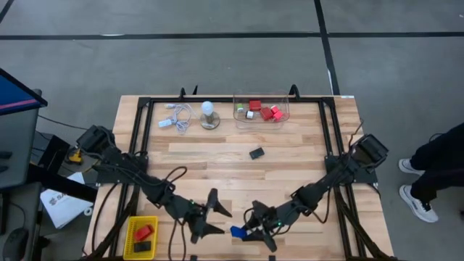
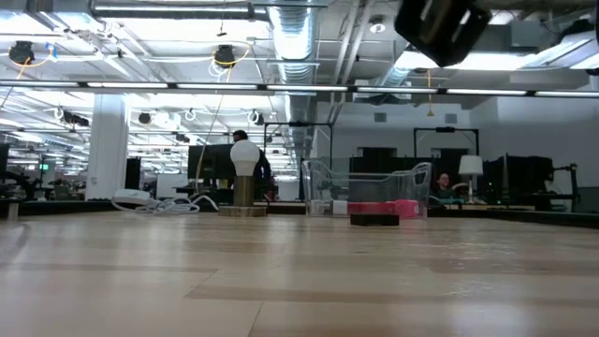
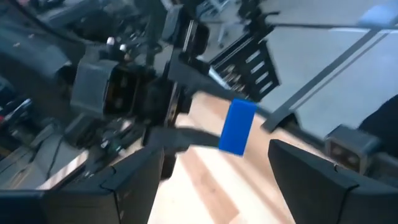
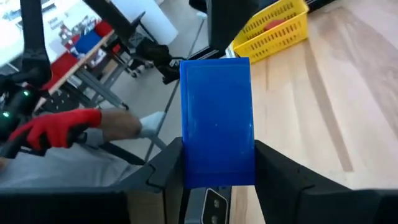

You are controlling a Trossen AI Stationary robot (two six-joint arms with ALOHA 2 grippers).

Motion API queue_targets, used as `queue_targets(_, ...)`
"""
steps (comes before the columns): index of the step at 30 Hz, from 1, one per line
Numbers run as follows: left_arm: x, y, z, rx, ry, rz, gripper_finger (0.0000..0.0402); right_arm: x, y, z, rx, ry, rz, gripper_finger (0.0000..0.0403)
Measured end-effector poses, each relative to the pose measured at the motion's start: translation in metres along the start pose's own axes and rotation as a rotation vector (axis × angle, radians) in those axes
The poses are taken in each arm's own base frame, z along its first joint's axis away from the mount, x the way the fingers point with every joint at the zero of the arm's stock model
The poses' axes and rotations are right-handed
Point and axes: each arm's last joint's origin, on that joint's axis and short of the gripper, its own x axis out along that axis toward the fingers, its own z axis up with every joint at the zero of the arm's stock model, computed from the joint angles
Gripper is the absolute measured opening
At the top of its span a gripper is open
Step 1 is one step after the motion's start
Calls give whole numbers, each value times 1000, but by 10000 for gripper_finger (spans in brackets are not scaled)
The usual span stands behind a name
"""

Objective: Pick & Place Office items
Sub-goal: Put the blue digital clock into the yellow basket

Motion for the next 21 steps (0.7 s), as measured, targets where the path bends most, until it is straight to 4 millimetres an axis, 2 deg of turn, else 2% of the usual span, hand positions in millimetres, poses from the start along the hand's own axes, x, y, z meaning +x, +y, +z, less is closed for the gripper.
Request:
queue_targets(5, -2, -5, 4, 0, -40, -42, 270, 8, 1, 7, -34, 19, -7, 146)
queue_targets(14, -2, -7, 6, 0, -51, -50, 208, 10, -15, 23, -79, -3, -10, 146)
queue_targets(21, -2, -6, 6, -1, -51, -44, 200, 12, -22, 35, -101, -20, 55, 146)
